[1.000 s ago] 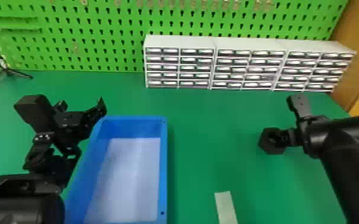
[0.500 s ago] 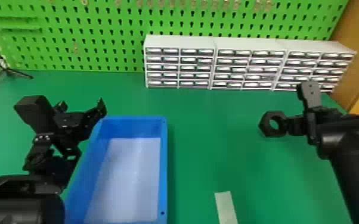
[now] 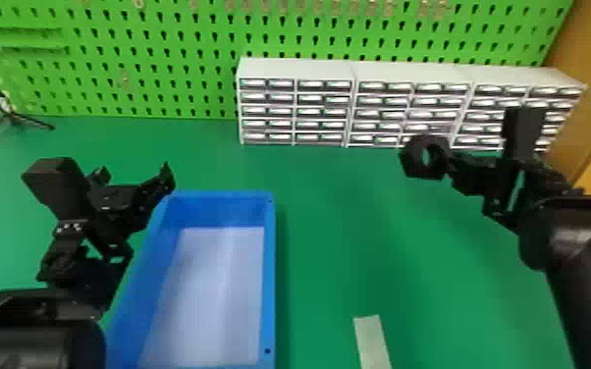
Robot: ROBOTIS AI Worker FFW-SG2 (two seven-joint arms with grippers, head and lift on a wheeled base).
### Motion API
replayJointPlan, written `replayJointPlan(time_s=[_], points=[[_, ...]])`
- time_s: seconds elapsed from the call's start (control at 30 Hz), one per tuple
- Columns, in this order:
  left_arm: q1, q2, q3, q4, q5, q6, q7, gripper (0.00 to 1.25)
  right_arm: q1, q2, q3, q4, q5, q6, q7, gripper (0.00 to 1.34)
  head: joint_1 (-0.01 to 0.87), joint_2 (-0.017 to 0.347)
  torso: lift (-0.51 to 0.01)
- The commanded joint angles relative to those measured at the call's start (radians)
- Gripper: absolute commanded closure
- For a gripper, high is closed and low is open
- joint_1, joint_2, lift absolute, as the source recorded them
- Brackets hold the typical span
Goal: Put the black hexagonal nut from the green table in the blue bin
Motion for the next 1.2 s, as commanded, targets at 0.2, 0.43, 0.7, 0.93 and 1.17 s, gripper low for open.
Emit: replayJointPlan(time_s=[0.2,0.43,0.7,0.93,1.17], points=[[-0.001,0.0,0.002,0.0,-0.004,0.0,0.0,0.13,0.019,-0.021,0.149,-0.071,-0.289,-0.062,-0.051,1.04,0.692,0.008,-0.097],[-0.001,0.0,0.005,0.0,-0.01,0.0,0.002,0.13,0.01,-0.054,0.294,-0.113,-0.384,-0.06,-0.074,1.04,0.692,0.008,-0.097],[-0.001,0.0,0.008,0.0,-0.01,0.0,0.002,0.13,-0.003,-0.082,0.447,-0.148,-0.504,-0.06,-0.097,1.04,0.692,0.008,-0.097],[-0.002,0.0,0.01,0.0,-0.012,0.0,0.002,0.13,-0.035,-0.122,0.594,-0.162,-0.587,-0.071,-0.106,1.04,0.692,0.008,-0.097],[-0.002,0.0,0.01,0.0,-0.013,0.0,0.002,0.13,-0.07,-0.152,0.735,-0.168,-0.671,-0.088,-0.114,1.04,0.692,0.008,-0.097]])
